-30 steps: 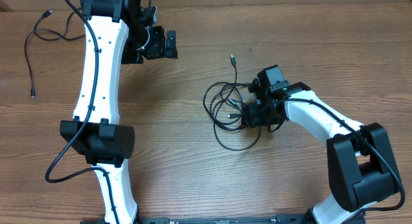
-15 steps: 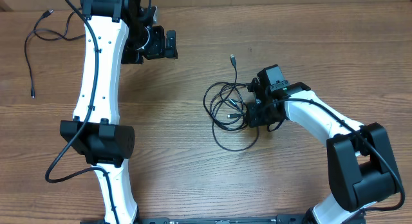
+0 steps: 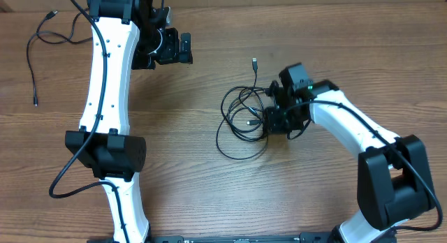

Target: Untangle cables

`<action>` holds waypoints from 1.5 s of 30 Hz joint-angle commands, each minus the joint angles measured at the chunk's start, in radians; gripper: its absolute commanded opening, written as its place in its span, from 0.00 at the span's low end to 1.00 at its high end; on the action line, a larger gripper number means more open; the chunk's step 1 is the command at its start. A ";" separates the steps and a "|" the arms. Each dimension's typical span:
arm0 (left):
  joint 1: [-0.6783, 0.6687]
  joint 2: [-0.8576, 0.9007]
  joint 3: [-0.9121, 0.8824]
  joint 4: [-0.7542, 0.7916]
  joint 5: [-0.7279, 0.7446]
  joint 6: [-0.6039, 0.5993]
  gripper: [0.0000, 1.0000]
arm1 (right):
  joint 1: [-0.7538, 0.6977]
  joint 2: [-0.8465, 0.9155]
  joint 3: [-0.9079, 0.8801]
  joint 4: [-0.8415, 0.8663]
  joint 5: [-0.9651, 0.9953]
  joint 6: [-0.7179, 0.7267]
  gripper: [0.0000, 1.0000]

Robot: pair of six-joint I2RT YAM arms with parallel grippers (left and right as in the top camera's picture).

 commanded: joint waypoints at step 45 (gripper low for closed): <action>0.003 0.009 -0.005 -0.002 -0.012 0.023 1.00 | -0.003 -0.478 0.580 0.394 0.076 0.325 0.04</action>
